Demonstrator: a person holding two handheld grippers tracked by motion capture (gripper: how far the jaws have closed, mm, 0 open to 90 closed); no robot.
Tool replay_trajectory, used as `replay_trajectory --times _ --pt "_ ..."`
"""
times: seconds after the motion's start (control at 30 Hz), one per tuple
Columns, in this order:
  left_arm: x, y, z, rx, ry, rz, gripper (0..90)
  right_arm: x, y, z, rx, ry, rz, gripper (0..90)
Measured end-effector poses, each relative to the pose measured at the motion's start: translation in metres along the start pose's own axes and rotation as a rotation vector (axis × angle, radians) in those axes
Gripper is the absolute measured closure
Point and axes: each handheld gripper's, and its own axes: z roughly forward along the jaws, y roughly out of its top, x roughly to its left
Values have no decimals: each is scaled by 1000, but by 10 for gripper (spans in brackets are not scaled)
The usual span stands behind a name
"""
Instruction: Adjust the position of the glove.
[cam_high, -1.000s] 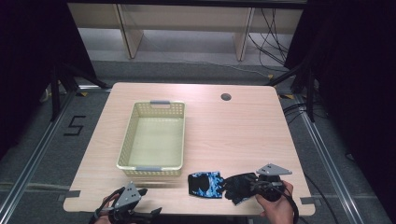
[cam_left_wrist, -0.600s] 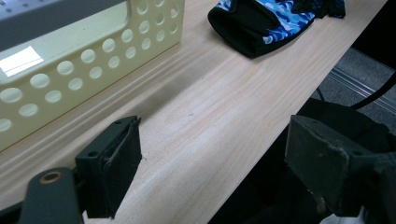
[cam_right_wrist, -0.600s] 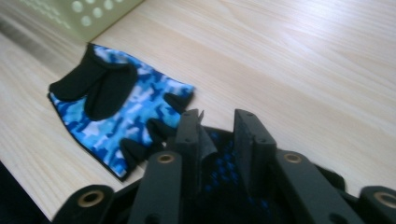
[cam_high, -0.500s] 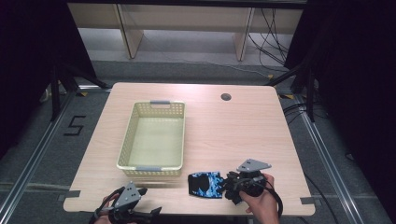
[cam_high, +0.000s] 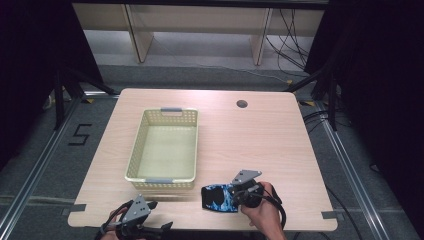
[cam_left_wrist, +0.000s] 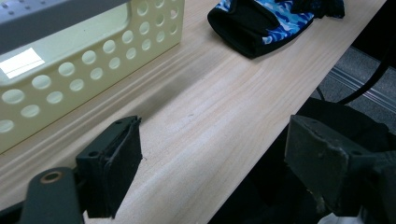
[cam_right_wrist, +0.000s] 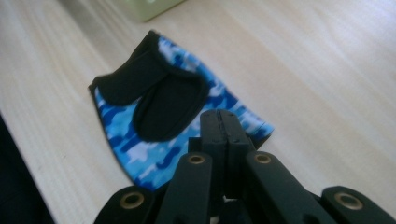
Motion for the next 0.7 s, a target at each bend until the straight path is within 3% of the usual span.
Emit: replay_trajectory --times 0.03,0.17,0.23,0.37,0.4,0.43,0.53,0.67,0.7 --pt "-1 0 0 -7 3 -3 182 3 -5 -2 27 8 12 900" --pt "-2 0 0 -19 -1 -26 182 4 -12 -2 20 2 15 900" --pt "-1 0 0 -6 4 -3 182 5 -15 -2 47 12 23 900" --pt "0 -1 1 -10 9 11 182 9 -21 5 64 17 5 900" --pt "-1 -1 1 -23 8 -5 182 10 -21 5 74 22 -10 900" --pt "-2 0 1 -28 1 -26 182 16 -22 6 63 17 0 900" --pt "-2 0 2 -35 1 -33 182 23 -22 3 75 25 11 900" --pt "-2 0 1 -26 1 -20 182 39 -22 3 93 5 -49 900" --pt "-2 0 1 -29 1 -24 182 44 -21 4 81 23 -40 900"
